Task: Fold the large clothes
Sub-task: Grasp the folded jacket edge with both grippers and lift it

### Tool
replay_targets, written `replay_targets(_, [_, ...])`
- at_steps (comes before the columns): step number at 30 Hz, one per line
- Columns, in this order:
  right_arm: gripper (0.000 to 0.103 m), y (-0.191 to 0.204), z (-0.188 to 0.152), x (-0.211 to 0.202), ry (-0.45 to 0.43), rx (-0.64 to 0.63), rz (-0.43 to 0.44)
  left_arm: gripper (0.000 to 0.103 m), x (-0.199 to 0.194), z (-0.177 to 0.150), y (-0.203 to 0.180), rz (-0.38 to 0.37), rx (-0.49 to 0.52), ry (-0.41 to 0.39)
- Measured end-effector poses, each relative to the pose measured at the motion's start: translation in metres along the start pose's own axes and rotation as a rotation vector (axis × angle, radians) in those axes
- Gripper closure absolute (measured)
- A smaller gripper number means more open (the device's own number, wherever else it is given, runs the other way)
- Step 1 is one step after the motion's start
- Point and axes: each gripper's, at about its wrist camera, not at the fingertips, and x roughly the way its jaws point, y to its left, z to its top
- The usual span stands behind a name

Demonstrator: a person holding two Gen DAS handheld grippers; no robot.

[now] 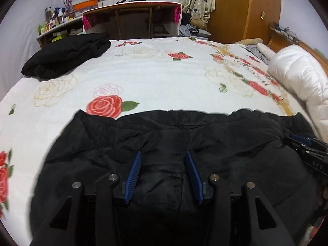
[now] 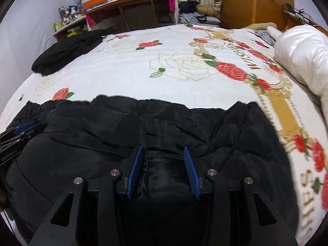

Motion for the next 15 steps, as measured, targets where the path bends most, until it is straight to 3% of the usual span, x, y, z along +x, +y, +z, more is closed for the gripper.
replay_targets(2, [0.061, -0.006, 0.001, -0.037, -0.066, 0.008, 0.007, 0.055, -0.043, 0.0, 0.013, -0.026, -0.01, -0.107])
replay_targets(4, [0.061, -0.016, -0.006, -0.067, -0.142, 0.017, -0.014, 0.054, -0.075, -0.006, 0.032, 0.019, 0.0, -0.206])
replay_targets(5, [0.062, -0.025, -0.012, -0.077, -0.157, 0.041, -0.031, 0.054, -0.081, -0.009, 0.045, 0.038, -0.014, -0.216])
replay_targets(8, [0.062, -0.049, -0.031, -0.063, -0.096, 0.094, -0.09, 0.055, -0.055, -0.023, 0.091, 0.093, -0.129, -0.103])
replay_targets(10, [0.062, -0.057, -0.048, -0.043, -0.063, 0.079, -0.114, 0.051, -0.029, -0.039, 0.108, 0.05, -0.205, -0.038])
replay_targets(15, [0.062, -0.061, -0.05, -0.021, -0.054, 0.09, -0.127, 0.049, -0.013, -0.051, 0.099, 0.072, -0.215, -0.079])
